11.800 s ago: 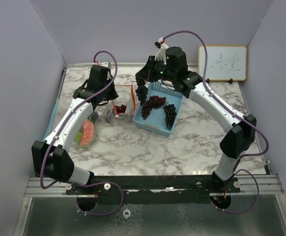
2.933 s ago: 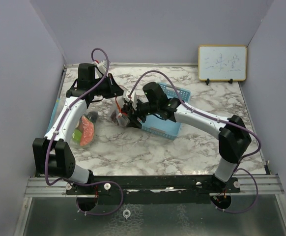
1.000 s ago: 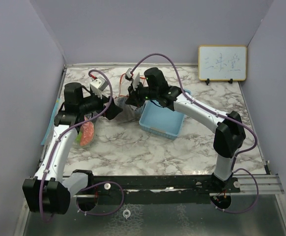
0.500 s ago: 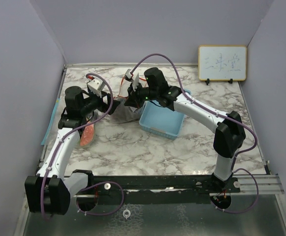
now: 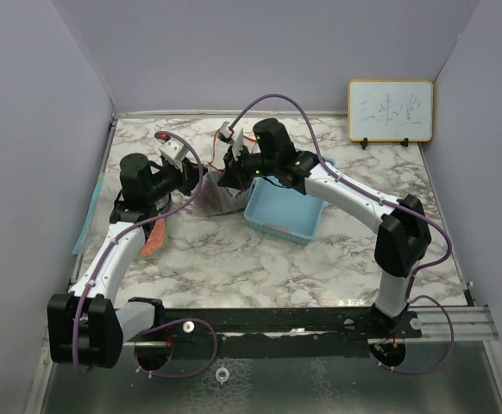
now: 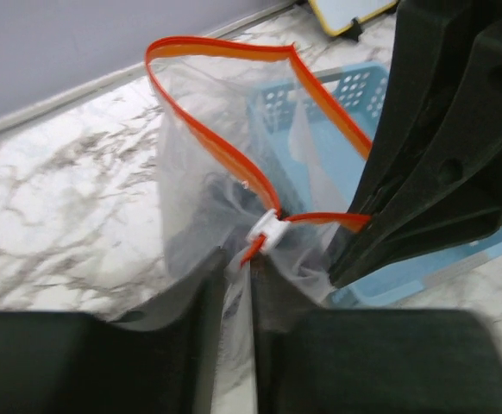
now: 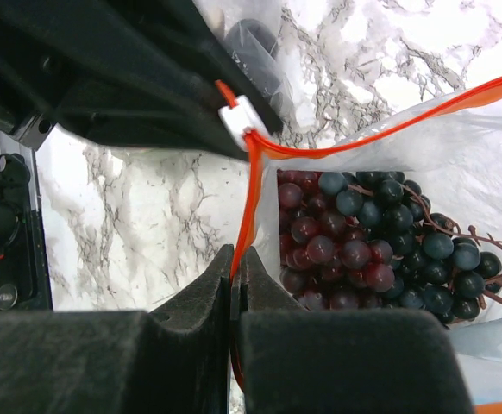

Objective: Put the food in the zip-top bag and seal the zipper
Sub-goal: Zip the zipper food storage bag at the center of the board.

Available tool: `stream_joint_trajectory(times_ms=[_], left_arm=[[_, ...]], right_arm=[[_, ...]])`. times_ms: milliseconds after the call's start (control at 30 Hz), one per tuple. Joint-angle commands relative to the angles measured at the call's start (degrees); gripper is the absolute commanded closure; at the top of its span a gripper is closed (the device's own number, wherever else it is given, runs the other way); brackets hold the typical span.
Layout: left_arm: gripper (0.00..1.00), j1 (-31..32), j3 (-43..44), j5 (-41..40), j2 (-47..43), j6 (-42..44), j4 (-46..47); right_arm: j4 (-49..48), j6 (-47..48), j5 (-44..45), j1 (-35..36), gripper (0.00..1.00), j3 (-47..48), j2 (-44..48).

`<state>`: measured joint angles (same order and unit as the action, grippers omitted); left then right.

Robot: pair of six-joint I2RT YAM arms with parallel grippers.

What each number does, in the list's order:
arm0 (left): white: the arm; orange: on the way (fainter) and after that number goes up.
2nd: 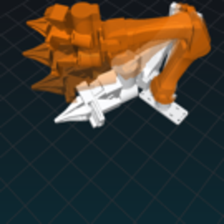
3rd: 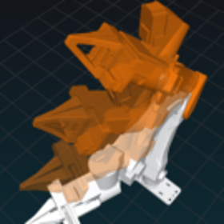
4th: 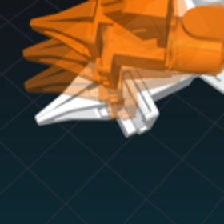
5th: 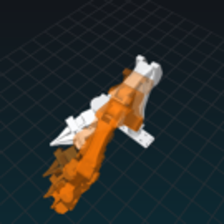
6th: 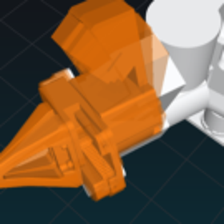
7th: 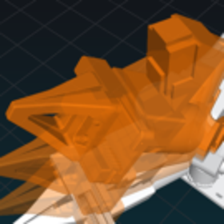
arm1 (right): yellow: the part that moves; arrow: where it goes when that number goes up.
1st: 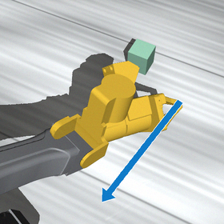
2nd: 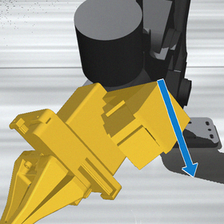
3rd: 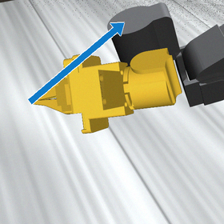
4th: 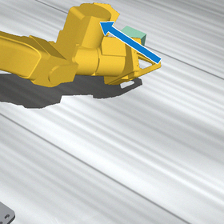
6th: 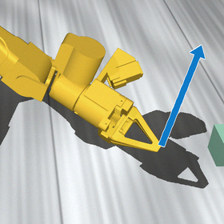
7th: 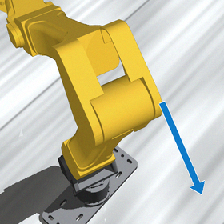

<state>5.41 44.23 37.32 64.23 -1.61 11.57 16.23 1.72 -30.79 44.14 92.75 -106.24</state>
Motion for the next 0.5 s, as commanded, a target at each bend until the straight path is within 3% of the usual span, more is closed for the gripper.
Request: stream_joint_trajectory(times_ms=[0,167,267,367,467], left_arm=[[1.00,0.56,-0.16,2.87,0.38,-0.56,4.81],[1.00,0.59,0.42,-0.03,-0.50,1.92,0.45],[1.00,0.59,0.18,-2.43,-2.11,4.12,-2.35],[1.00,0.58,0.06,-3.30,-3.92,6.18,-5.57],[1.00,0.58,0.04,-3.31,-5.41,8.31,-8.86]], right_arm=[[-2.66,-0.13,-1.37,-0.13,0.98,1.11,0.98],[-2.53,-0.45,1.83,-0.91,0.98,1.82,1.50],[-2.60,1.32,5.17,-1.50,0.73,2.69,2.63],[-3.62,4.41,6.91,-1.60,0.60,3.82,3.85],[-7.13,7.62,2.88,-1.69,0.47,4.19,4.69]])
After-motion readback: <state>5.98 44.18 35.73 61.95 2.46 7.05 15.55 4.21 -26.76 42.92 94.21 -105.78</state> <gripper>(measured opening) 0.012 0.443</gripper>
